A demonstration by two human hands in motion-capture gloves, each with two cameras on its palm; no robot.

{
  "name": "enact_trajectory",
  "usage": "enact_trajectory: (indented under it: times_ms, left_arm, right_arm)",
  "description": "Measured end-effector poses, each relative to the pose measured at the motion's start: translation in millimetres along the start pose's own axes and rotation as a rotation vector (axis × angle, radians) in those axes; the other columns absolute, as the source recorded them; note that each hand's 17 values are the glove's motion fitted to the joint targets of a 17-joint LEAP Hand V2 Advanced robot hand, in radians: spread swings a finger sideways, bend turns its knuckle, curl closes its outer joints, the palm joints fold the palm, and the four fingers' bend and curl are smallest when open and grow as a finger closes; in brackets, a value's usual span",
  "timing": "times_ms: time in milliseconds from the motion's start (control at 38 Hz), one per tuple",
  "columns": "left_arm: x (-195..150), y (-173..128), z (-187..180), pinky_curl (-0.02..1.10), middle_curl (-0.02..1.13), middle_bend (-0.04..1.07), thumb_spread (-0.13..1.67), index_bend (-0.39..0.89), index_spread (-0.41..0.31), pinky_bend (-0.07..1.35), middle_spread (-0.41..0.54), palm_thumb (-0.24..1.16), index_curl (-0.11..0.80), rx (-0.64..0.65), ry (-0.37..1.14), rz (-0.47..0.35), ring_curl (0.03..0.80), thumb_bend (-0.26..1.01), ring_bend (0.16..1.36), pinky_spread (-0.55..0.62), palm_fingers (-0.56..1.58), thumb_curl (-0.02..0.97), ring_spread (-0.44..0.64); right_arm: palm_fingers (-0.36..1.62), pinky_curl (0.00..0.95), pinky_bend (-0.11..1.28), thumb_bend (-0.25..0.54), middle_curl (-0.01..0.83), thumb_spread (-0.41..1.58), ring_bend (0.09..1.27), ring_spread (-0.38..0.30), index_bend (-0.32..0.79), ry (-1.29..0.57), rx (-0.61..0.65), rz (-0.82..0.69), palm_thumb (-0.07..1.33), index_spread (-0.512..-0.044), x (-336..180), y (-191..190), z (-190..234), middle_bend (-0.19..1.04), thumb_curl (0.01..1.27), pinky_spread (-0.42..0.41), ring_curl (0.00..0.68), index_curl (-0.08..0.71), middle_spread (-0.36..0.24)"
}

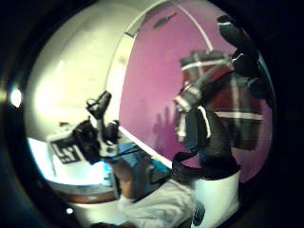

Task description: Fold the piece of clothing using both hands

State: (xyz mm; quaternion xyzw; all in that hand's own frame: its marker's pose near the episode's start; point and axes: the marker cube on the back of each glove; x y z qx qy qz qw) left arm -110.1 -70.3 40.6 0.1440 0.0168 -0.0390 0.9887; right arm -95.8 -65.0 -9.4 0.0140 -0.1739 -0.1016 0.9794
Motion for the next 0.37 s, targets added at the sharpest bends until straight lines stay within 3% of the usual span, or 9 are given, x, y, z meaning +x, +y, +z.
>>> enact_trajectory:
  times_ms: [105, 211, 368]
  left_arm:
    - [29.2, 11.1, -8.3, 0.33, 0.35, 0.17, 1.43, 0.14, -0.139, 0.21, -0.079, 0.31, 0.371, -0.081, 0.078, 0.028, 0.334, 0.06, 0.54, 0.39, 0.59, 0.224, 0.06]
    - [39.7, 13.8, -15.4, 0.34, 0.35, 0.17, 1.44, 0.14, -0.140, 0.22, -0.087, 0.32, 0.363, -0.110, -0.012, 0.054, 0.333, 0.06, 0.54, 0.38, 0.60, 0.225, 0.05]
    - [52.3, 17.0, -16.6, 0.35, 0.35, 0.16, 1.50, 0.13, -0.139, 0.23, -0.099, 0.45, 0.352, -0.177, -0.168, 0.096, 0.338, 0.13, 0.54, 0.36, 0.59, 0.249, 0.03]
  right_arm:
    - [0.61, 0.390, 0.52, -0.008, 0.463, 1.05, 0.70, -0.163, 0.20, 0.236, 0.045, 0.002, 0.85, -0.312, 47.1, -15.6, 8.1, 0.46, 0.45, 0.002, 0.413, 0.087, -0.195]
    - [0.51, 0.363, 0.44, 0.001, 0.444, 1.11, 0.55, -0.118, 0.24, 0.313, 0.037, 0.027, 0.87, -0.318, 65.0, -8.3, 1.2, 0.41, 0.45, 0.105, 0.366, 0.145, -0.175]
    - [0.49, 0.325, 0.38, 0.031, 0.413, 1.21, 0.45, -0.072, 0.22, 0.347, 0.005, 0.061, 0.92, -0.322, 77.4, 4.9, -3.8, 0.33, 0.46, 0.181, 0.313, 0.196, -0.148]
